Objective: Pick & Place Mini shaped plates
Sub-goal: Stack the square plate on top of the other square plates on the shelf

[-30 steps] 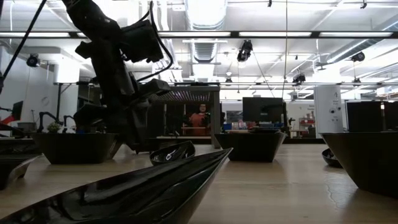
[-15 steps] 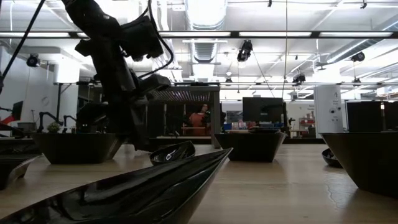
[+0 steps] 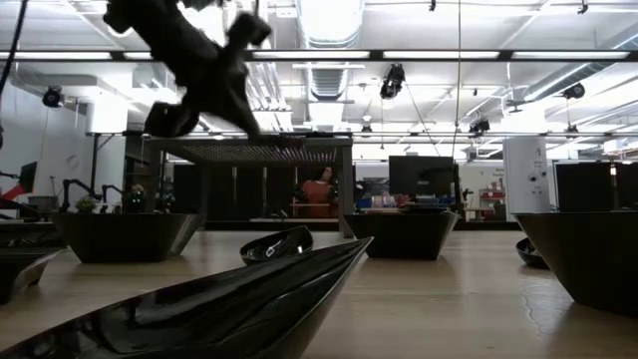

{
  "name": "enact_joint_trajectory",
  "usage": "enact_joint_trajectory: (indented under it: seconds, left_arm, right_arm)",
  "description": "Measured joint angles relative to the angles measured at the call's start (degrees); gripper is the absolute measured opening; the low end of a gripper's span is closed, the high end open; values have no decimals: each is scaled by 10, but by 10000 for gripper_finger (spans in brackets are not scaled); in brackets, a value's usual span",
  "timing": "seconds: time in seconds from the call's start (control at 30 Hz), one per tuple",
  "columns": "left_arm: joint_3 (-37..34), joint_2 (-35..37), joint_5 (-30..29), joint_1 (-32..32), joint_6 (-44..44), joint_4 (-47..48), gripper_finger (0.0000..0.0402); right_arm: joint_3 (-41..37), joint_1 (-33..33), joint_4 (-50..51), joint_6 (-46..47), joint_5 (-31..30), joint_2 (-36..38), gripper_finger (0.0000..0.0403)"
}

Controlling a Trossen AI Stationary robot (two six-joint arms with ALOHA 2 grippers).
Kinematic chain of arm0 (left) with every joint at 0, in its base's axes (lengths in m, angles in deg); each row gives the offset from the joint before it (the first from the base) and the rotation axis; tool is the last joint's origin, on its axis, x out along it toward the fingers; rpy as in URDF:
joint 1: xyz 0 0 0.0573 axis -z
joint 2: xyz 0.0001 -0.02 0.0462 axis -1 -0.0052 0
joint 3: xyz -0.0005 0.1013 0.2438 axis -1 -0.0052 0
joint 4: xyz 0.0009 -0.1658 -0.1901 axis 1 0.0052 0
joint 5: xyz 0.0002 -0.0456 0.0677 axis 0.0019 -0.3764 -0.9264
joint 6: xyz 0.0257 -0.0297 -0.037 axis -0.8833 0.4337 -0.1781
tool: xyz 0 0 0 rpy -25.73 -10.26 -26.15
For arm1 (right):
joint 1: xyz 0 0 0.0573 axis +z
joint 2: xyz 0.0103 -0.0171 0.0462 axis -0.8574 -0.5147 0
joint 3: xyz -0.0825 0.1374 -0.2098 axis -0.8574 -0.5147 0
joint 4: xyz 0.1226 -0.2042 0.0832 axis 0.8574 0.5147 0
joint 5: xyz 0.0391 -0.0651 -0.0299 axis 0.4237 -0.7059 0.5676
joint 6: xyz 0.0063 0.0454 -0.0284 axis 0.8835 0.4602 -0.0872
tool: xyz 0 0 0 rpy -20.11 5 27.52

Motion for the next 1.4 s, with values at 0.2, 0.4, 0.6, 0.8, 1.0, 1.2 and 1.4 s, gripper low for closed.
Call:
enact_joint_trajectory:
  seconds: [0.2, 0.4, 0.6, 0.8, 1.0, 1.2, 1.4]
  left_arm:
    - [25, 56, -55, 14, -9, -5, 0]
    - [57, 84, -101, 28, -46, -4, 0]
    - [96, 86, -117, 33, -101, -4, 0]
    - [151, 90, -140, 30, -206, -4, 0]
    - [229, 93, -175, 20, -330, -5, 0]
    - [281, 93, -209, 10, -452, -4, 0]
    - [291, 94, -222, 6, -539, -3, 0]
  right_arm:
    - [0, -1, 0, 0, 0, 0, 56]
    - [0, -8, -2, 0, 0, 0, 56]
    - [0, -29, -6, 0, -2, 0, 56]
    - [0, -55, -7, 4, -44, 0, 56]
    - [0, -76, -14, 45, -105, -9, 56]
    - [0, -94, -16, 2, -118, -26, 57]
    - [0, -98, -49, -43, -225, -49, 72]
